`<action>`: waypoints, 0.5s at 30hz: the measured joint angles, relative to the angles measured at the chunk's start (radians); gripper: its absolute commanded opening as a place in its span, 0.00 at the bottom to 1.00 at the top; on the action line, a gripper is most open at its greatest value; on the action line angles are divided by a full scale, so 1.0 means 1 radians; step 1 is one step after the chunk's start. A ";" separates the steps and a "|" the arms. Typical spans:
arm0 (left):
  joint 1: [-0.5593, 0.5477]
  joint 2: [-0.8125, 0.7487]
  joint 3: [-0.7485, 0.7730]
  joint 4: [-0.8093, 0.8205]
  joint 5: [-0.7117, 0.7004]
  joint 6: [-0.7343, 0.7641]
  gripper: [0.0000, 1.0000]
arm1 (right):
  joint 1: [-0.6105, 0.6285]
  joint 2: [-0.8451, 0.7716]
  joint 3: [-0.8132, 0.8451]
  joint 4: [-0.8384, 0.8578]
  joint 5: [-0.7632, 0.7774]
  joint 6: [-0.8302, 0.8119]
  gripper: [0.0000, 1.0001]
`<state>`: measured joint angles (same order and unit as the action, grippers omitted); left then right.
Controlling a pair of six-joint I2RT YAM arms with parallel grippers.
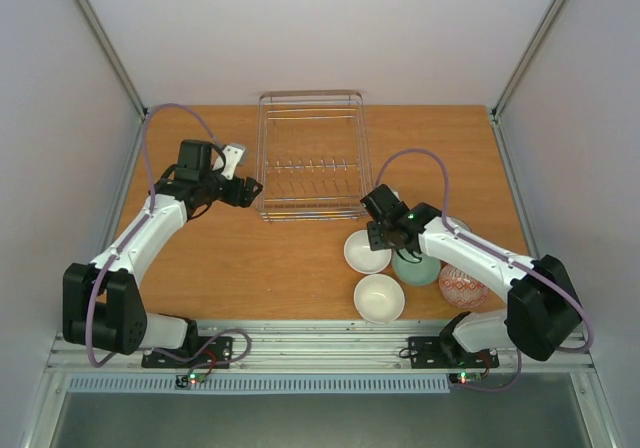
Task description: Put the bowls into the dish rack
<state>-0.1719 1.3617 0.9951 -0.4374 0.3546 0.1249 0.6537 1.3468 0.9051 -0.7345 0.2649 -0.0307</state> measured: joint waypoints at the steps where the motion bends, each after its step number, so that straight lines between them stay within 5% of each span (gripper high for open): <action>1: 0.000 0.000 0.000 0.000 0.002 0.001 0.81 | -0.001 0.008 -0.002 0.011 -0.001 0.000 0.51; 10: 0.000 0.001 -0.006 0.000 0.010 0.007 0.81 | -0.029 0.067 -0.031 0.074 -0.018 0.000 0.47; 15: 0.000 0.001 -0.010 0.000 0.014 0.007 0.81 | -0.039 0.098 -0.045 0.100 -0.024 -0.002 0.32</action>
<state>-0.1719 1.3624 0.9855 -0.4374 0.3683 0.1318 0.6147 1.4445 0.8604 -0.6342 0.2413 -0.0322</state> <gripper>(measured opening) 0.811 0.383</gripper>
